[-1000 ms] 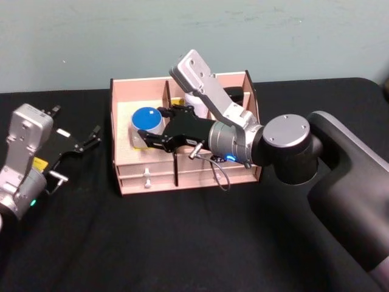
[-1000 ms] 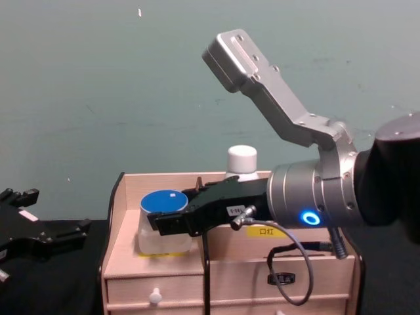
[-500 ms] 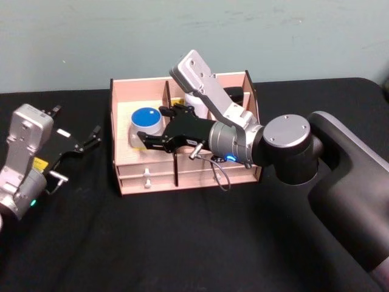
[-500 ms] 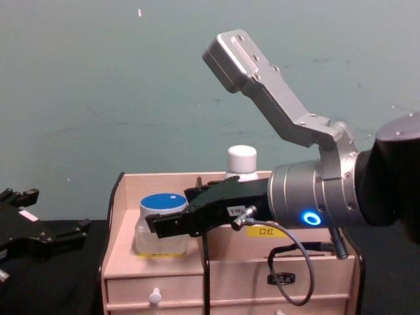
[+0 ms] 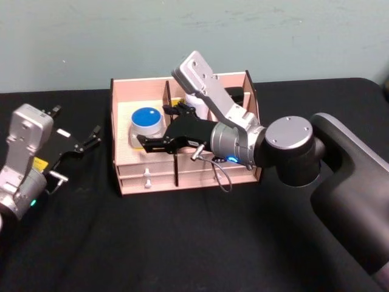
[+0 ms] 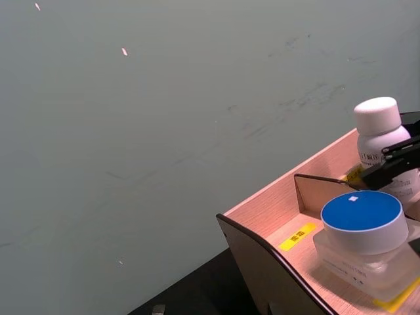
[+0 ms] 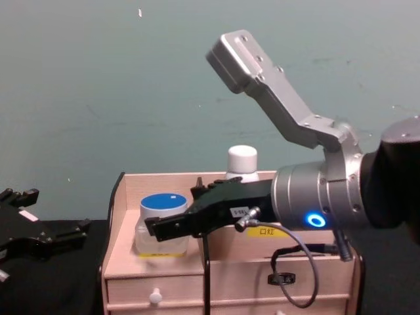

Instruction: Pick up the facial cleanser and watermelon frost from the table and place them into the tiered storage box.

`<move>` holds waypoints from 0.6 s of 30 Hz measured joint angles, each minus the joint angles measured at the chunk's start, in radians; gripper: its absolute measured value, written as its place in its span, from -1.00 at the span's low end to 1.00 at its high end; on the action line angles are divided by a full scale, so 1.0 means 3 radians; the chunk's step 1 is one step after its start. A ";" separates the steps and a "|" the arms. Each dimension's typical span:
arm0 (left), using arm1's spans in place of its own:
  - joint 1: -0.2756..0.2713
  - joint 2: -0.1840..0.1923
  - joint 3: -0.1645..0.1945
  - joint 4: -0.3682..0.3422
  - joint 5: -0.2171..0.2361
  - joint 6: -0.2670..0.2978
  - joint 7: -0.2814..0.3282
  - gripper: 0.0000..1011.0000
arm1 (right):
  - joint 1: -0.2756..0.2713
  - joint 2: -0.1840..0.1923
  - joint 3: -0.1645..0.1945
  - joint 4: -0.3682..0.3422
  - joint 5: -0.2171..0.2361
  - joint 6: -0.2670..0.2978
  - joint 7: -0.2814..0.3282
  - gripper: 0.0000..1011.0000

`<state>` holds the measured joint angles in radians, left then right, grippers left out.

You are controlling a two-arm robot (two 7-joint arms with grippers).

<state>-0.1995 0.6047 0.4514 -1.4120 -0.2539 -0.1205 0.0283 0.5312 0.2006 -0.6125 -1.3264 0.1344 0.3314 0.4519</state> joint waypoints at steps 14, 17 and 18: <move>0.0000 0.0000 0.0000 0.0000 0.0000 0.0000 0.0000 1.00 | -0.0107 0.0087 0.0074 -0.0237 -0.0018 -0.0133 -0.0017 0.98; 0.0000 0.0000 0.0000 0.0000 0.0000 0.0000 0.0000 1.00 | -0.0139 0.0116 0.0080 -0.0342 -0.0027 -0.0172 -0.0015 0.98; 0.0000 0.0000 0.0000 0.0000 0.0000 0.0000 0.0000 1.00 | -0.0149 0.0125 0.0083 -0.0371 -0.0029 -0.0182 -0.0014 0.98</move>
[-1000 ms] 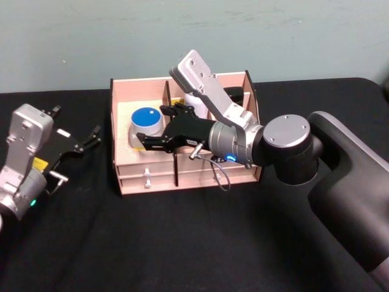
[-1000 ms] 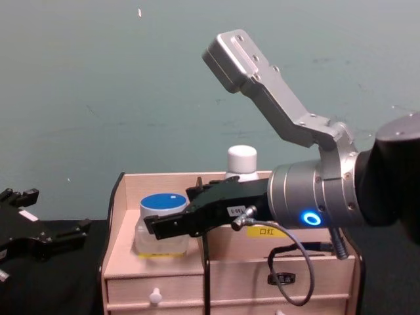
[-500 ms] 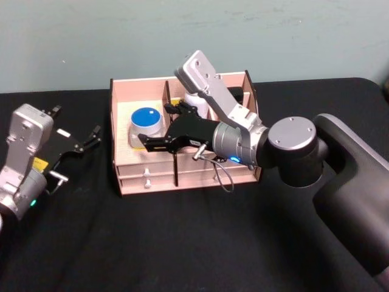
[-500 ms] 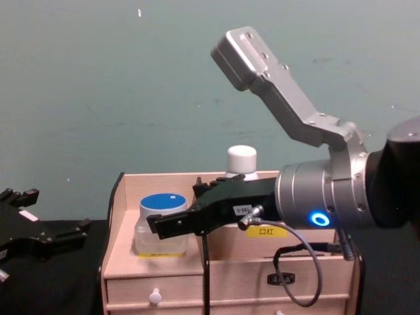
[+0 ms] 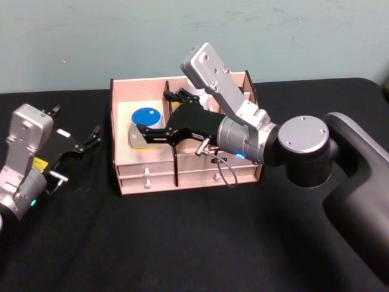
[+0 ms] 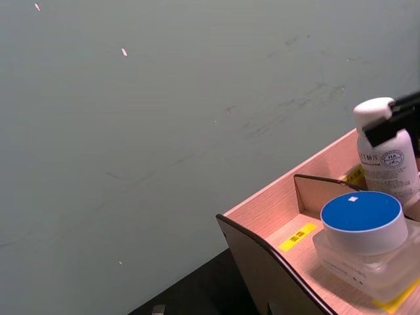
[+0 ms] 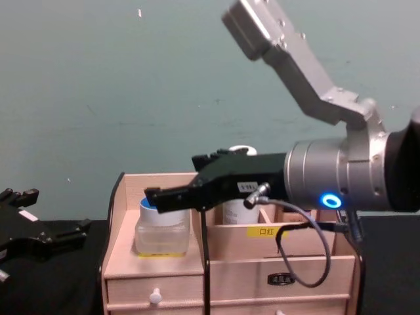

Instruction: Pick up the facial cleanser and watermelon frost from the table and place them into the tiered storage box.

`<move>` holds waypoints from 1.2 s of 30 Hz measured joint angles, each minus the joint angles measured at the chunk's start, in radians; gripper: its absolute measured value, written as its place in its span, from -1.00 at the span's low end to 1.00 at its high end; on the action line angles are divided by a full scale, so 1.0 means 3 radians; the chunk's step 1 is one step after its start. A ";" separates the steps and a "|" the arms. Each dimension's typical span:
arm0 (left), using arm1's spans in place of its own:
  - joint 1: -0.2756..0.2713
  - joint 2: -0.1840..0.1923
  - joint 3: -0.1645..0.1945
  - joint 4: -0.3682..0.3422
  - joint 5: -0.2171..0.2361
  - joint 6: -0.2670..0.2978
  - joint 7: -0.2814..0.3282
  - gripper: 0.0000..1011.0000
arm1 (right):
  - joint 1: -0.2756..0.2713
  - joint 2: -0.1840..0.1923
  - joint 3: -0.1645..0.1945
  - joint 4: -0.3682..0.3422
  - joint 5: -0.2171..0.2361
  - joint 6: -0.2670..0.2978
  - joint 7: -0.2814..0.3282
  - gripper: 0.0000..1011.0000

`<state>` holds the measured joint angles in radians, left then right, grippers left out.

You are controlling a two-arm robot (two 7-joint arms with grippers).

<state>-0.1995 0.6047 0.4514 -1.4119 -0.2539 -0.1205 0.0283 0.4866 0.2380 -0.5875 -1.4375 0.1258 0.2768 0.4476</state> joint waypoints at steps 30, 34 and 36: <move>0.0000 0.0000 0.0000 0.0000 0.0000 0.0000 0.0000 1.00 | -0.0538 0.0275 0.0572 -0.0846 0.0184 -0.0312 -0.0321 0.98; 0.0000 0.0000 0.0000 0.0000 0.0000 0.0000 0.0000 1.00 | -0.0620 0.0316 0.0681 -0.0929 0.0206 -0.0349 -0.0381 0.98; 0.0000 0.0000 0.0000 0.0000 0.0000 0.0000 0.0000 1.00 | -0.0655 0.0333 0.0726 -0.0961 0.0216 -0.0359 -0.0405 0.98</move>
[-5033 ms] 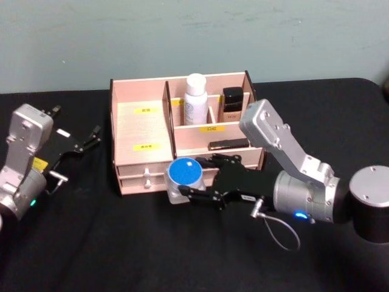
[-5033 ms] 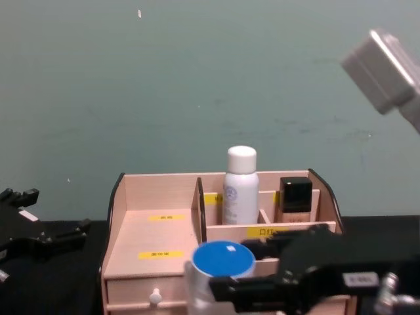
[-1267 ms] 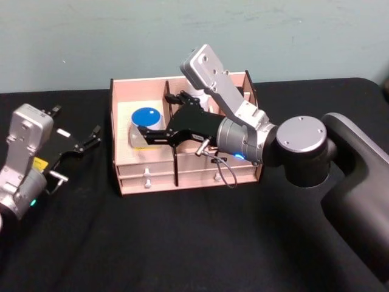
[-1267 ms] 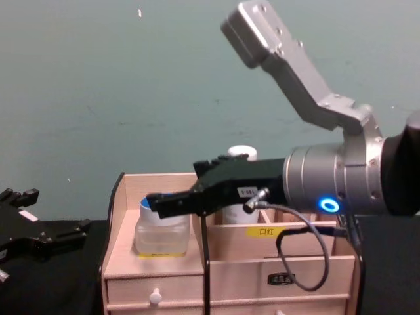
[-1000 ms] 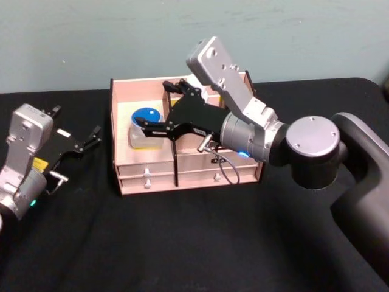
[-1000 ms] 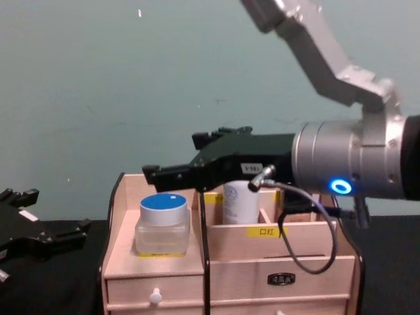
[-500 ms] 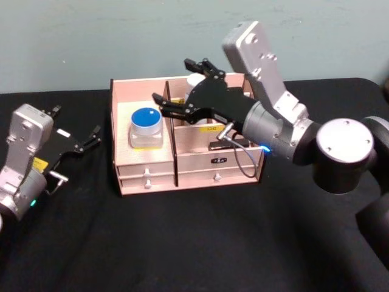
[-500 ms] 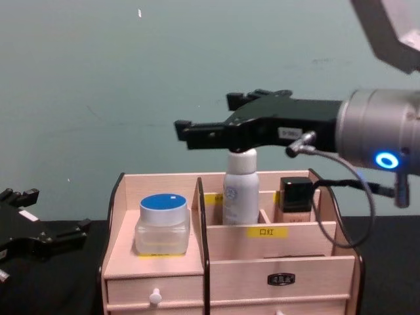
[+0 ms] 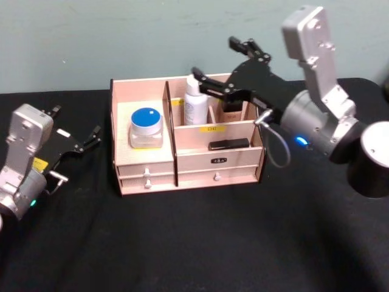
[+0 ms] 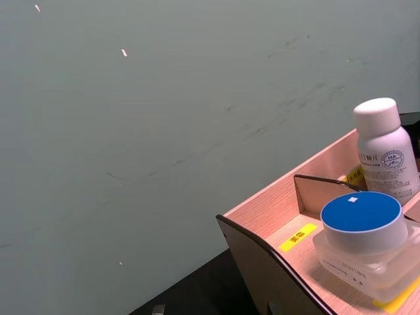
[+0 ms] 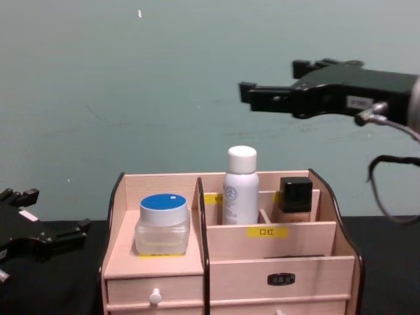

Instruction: Pick up the facial cleanser and watermelon frost from the table and place them into the tiered storage box.

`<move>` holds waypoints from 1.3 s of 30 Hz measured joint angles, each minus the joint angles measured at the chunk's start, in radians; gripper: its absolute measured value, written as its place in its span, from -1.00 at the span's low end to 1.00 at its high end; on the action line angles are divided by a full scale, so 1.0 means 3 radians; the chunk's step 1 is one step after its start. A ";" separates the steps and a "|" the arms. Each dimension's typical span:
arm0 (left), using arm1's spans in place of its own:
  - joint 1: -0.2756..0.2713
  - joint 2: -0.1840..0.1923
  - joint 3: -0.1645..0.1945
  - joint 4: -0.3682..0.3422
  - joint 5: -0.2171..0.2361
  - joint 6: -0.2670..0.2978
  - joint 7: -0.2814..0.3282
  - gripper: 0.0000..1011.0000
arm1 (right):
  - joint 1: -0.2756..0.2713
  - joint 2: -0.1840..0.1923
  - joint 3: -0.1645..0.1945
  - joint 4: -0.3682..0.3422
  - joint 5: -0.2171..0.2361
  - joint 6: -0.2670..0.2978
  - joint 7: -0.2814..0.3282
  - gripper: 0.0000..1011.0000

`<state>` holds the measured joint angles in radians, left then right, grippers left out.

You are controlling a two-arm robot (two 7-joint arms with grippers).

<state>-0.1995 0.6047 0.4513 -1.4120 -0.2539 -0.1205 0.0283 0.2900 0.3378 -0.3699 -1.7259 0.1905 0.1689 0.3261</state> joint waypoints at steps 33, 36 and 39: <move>0.0000 0.0000 0.0000 0.0000 0.0000 0.0000 0.0000 1.00 | -0.0283 -0.0073 0.0708 0.0329 -0.0330 -0.0151 -0.0523 0.98; 0.0000 0.0000 0.0000 0.0000 0.0000 0.0000 0.0000 1.00 | -0.0290 -0.0095 0.0742 0.0448 -0.0353 -0.0154 -0.0522 0.98; 0.0000 0.0000 0.0000 0.0000 0.0000 0.0000 0.0000 1.00 | -0.0290 -0.0112 0.0753 0.0545 -0.0375 -0.0157 -0.0505 0.98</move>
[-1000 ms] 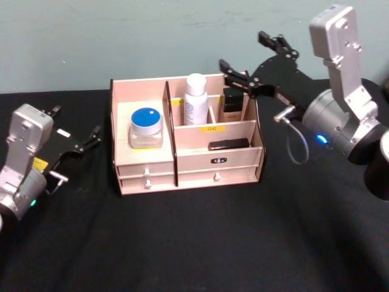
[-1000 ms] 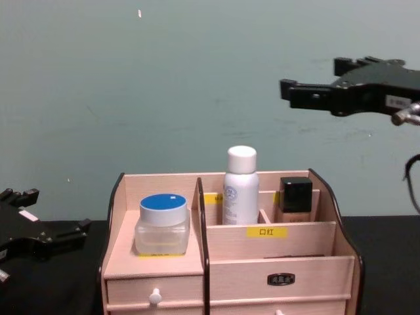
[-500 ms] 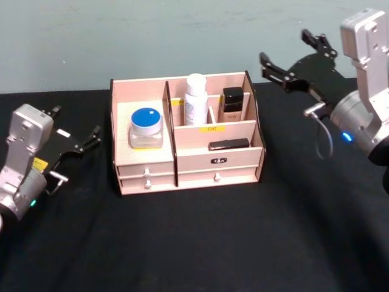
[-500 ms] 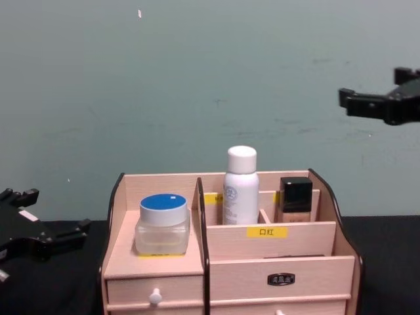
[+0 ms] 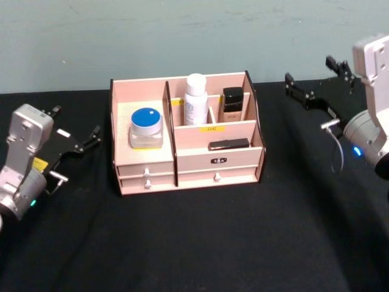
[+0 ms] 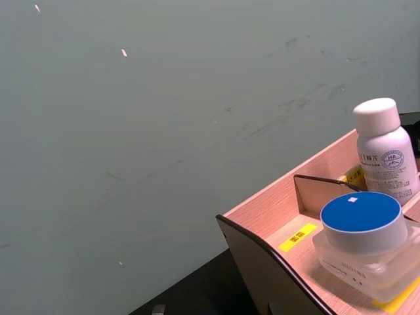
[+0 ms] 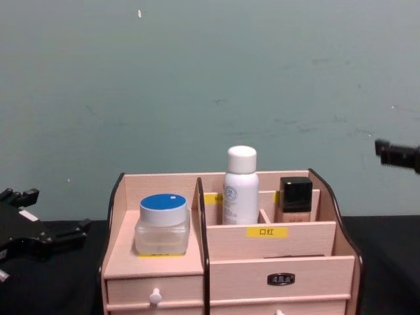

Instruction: Pick up the facial cleanser and watermelon frost from the table and place them into the tiered storage box.

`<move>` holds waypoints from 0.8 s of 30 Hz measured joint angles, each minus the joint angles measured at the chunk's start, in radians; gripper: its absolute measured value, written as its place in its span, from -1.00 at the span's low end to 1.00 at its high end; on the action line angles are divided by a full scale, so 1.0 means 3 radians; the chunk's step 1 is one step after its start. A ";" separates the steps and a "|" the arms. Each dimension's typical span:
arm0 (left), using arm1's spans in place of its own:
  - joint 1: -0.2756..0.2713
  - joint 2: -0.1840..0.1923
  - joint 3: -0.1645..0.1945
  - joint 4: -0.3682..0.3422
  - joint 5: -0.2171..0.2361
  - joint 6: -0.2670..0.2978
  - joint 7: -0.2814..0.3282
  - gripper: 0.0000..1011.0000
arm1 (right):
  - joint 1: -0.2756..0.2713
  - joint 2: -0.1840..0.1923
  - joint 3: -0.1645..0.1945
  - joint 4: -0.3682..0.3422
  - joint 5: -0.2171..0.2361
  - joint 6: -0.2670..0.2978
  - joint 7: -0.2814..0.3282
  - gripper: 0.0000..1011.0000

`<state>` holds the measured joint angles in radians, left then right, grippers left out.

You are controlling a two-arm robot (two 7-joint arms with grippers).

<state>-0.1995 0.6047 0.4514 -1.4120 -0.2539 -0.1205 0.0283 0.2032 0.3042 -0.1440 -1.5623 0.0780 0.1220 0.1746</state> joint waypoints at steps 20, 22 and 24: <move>0.0000 0.0000 0.0000 0.0000 0.0000 0.0000 0.0000 1.00 | -0.0028 -0.0025 0.0022 0.0121 -0.0045 0.0047 0.0042 0.98; 0.0000 0.0000 0.0000 0.0000 0.0000 0.0000 0.0000 1.00 | -0.0027 -0.0024 0.0021 0.0119 -0.0044 0.0046 0.0042 0.98; 0.0000 0.0000 0.0000 0.0000 0.0000 0.0000 0.0000 1.00 | -0.0026 -0.0024 0.0021 0.0117 -0.0043 0.0045 0.0041 0.98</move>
<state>-0.1995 0.6047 0.4514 -1.4120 -0.2539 -0.1205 0.0282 0.1953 0.2971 -0.1377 -1.5271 0.0650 0.1354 0.1871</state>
